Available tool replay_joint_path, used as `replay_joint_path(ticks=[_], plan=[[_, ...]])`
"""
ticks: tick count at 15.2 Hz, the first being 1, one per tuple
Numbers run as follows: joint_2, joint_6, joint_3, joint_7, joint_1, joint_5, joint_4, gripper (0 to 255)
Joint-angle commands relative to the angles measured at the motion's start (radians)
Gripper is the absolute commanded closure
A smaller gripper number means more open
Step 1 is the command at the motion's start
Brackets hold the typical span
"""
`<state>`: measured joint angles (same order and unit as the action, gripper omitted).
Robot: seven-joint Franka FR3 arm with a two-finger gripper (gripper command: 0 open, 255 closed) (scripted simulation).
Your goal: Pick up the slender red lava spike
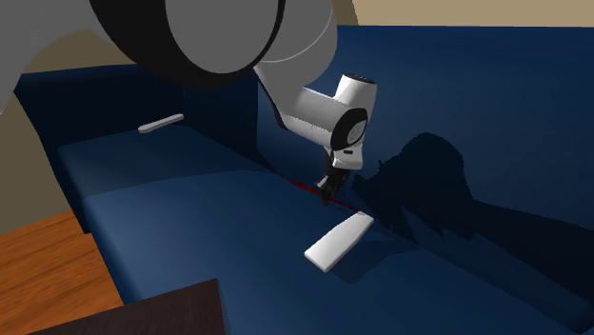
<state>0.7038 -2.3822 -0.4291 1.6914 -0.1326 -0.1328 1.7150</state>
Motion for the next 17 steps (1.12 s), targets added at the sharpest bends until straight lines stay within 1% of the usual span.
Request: replay_joint_path(ticks=[1, 17], plan=[[0.011, 0.012, 0.002, 0.003, -0.005, -0.001, -0.008, 255], [-0.118, 0.149, -0.039, -0.003, 0.026, 0.044, -0.020, 255]])
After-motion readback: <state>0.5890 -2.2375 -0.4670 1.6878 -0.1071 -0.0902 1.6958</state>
